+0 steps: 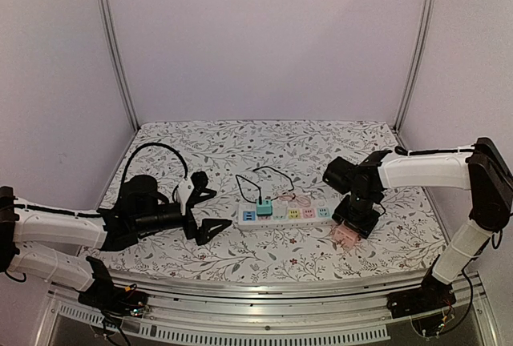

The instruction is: Insert the plug

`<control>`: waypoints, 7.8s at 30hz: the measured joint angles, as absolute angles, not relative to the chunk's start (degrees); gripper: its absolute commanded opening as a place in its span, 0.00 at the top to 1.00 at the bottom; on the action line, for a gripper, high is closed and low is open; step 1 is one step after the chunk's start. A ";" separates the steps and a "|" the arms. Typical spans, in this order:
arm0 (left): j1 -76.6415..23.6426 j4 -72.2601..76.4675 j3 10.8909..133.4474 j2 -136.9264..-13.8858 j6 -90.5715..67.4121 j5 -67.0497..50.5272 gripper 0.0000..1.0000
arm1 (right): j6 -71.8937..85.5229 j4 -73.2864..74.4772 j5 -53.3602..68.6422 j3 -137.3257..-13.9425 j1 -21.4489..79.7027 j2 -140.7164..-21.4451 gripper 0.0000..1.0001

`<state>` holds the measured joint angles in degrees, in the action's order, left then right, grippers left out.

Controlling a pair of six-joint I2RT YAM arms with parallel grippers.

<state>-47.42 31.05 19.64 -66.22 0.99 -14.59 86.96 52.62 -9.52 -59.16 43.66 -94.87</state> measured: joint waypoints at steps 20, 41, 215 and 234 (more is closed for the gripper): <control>-47.46 30.55 20.25 -66.22 1.96 -17.69 0.01 | 51.33 44.58 -10.79 -62.61 50.70 -82.91 1.00; -46.59 1.15 52.88 -68.34 10.44 -41.36 0.01 | -24.67 6.61 39.75 -63.26 52.21 -71.00 1.00; -58.70 6.68 59.83 -78.81 78.89 -2.37 0.01 | 27.07 35.79 -0.75 -78.72 50.68 -76.84 1.00; -60.49 6.28 63.16 -82.37 64.12 -0.84 0.12 | 29.76 32.60 -0.91 -80.09 55.72 -77.01 1.00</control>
